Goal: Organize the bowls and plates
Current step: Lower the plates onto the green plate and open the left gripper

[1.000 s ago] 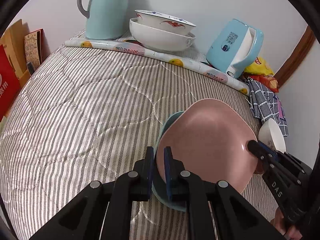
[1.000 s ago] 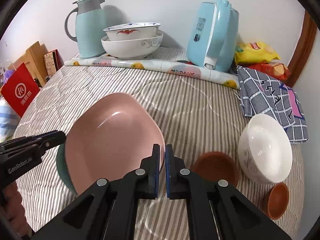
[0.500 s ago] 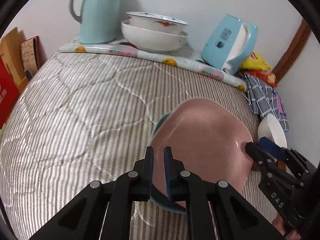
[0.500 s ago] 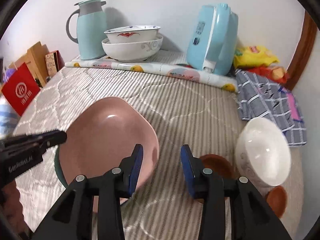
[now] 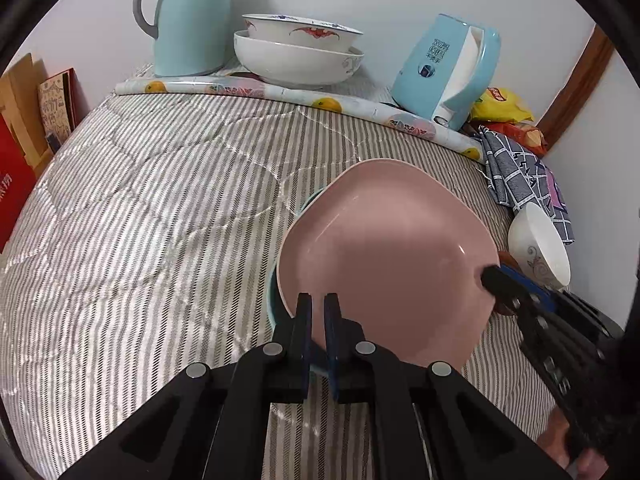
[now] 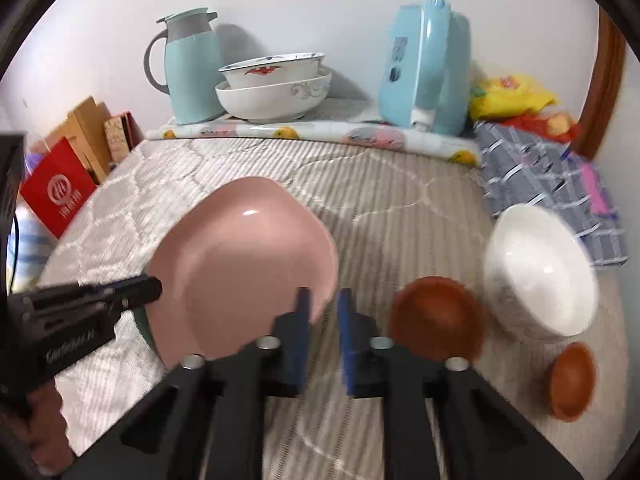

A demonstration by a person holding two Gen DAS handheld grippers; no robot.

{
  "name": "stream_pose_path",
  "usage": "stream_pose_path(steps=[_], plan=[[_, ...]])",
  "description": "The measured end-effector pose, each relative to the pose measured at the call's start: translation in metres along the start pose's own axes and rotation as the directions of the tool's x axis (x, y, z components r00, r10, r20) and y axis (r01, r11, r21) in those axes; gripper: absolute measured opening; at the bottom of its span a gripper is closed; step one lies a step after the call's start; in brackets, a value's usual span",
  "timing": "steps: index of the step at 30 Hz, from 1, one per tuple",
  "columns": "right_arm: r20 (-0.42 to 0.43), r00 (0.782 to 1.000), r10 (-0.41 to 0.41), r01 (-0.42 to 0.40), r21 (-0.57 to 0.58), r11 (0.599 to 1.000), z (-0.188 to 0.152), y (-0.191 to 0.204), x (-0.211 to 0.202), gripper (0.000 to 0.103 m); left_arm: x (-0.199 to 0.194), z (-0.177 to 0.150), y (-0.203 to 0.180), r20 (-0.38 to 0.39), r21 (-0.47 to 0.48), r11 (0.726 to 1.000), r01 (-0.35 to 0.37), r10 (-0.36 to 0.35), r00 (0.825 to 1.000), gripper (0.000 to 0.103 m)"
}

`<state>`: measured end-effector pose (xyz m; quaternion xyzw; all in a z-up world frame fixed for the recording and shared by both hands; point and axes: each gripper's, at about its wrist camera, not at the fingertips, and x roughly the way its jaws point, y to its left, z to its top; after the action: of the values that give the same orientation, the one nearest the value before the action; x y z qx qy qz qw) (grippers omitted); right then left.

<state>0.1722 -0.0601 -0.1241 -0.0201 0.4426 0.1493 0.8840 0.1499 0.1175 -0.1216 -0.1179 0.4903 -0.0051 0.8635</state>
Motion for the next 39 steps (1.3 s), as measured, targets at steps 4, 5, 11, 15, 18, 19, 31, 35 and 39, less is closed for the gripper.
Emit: stream_pose_path(steps=[4, 5, 11, 15, 18, 19, 31, 35, 39], plan=[[0.003, 1.0, -0.028, 0.028, 0.002, 1.0, 0.005, 0.002, 0.008, 0.007, -0.005, 0.001, 0.007, 0.012, -0.013, 1.0, -0.008, 0.008, 1.0, 0.007], [0.003, 0.999, -0.032, 0.032, -0.001, 0.999, 0.007, 0.002, 0.01, 0.007, -0.005, 0.002, 0.009, 0.015, -0.021, 1.0, -0.006, 0.006, 1.0, 0.007], [-0.031, 0.999, -0.032, 0.031, -0.038, 0.999, 0.011, 0.004, 0.021, 0.007, 0.003, 0.011, 0.012, 0.011, -0.031, 1.0, -0.001, 0.002, 1.0, 0.007], [-0.041, 0.998, -0.042, 0.039, -0.054, 0.998, 0.011, 0.003, 0.023, 0.011, 0.008, 0.016, 0.009, 0.007, -0.031, 1.0, -0.001, 0.001, 1.0, 0.007], [-0.031, 0.999, -0.041, 0.039, -0.042, 0.998, 0.012, -0.001, 0.015, 0.016, 0.011, 0.02, 0.004, 0.001, -0.025, 1.0, 0.003, -0.003, 1.0, 0.007], [-0.02, 0.999, -0.046, 0.045, -0.039, 0.998, 0.012, -0.003, 0.011, 0.017, 0.011, 0.021, 0.001, 0.001, -0.02, 1.0, 0.001, -0.001, 1.0, 0.007], [0.093, 0.988, -0.126, 0.124, 0.029, 0.992, 0.005, -0.049, -0.046, 0.042, -0.008, 0.025, -0.063, 0.078, 0.087, 0.996, -0.004, -0.003, 0.997, 0.025], [0.123, 0.979, -0.162, 0.155, 0.068, 0.986, 0.002, -0.072, -0.066, 0.049, -0.015, 0.026, -0.088, 0.103, 0.121, 0.992, -0.023, 0.01, 0.995, 0.025], [0.129, 0.973, -0.193, 0.179, 0.114, 0.977, -0.005, -0.097, -0.086, 0.053, -0.019, 0.023, -0.114, 0.166, 0.153, 0.986, -0.063, 0.037, 0.985, 0.028]])
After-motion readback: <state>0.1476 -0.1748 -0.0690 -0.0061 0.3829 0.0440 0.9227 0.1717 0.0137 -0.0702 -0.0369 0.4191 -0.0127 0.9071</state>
